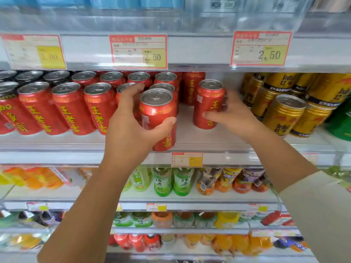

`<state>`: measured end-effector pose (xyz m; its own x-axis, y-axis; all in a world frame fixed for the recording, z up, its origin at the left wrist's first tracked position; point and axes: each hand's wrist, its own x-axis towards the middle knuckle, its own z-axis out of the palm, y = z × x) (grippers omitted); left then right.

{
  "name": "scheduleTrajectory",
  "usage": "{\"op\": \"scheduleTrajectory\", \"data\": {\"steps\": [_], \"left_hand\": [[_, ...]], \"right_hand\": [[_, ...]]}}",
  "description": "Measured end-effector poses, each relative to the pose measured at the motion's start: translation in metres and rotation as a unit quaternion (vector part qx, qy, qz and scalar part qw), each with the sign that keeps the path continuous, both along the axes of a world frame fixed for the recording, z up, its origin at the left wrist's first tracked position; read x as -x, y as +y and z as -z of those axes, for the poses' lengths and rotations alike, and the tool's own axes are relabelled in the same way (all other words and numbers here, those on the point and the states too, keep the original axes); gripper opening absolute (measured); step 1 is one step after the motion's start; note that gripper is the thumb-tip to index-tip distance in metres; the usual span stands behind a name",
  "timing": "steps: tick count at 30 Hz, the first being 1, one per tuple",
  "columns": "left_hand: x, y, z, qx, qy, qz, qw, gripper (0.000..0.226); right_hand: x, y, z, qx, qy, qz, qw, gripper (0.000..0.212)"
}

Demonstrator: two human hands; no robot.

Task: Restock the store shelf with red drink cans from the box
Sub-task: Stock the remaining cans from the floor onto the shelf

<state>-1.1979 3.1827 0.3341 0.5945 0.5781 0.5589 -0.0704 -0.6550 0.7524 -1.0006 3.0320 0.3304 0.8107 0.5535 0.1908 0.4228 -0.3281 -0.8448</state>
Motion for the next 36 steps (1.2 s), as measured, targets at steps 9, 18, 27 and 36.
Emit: {"op": "scheduleTrajectory", "data": {"steps": [9, 18, 27, 36], "left_hand": [[0.0, -0.002, 0.004, 0.047, -0.02, 0.015, 0.999, 0.07], [0.002, -0.009, -0.003, 0.062, -0.031, 0.016, 0.997, 0.058], [-0.021, -0.026, -0.018, 0.087, -0.027, 0.106, 0.99, 0.072], [-0.016, -0.022, -0.004, -0.078, 0.039, 0.054, 0.995, 0.058]], "right_hand": [[0.0, 0.041, 0.005, -0.001, -0.058, 0.059, 0.997, 0.069], [0.004, 0.052, 0.006, -0.011, -0.033, 0.066, 0.997, 0.079], [0.077, -0.018, -0.006, -0.064, 0.001, -0.17, 0.983, 0.064], [0.057, -0.007, 0.002, -0.067, -0.058, 0.005, 0.996, 0.07]]}}
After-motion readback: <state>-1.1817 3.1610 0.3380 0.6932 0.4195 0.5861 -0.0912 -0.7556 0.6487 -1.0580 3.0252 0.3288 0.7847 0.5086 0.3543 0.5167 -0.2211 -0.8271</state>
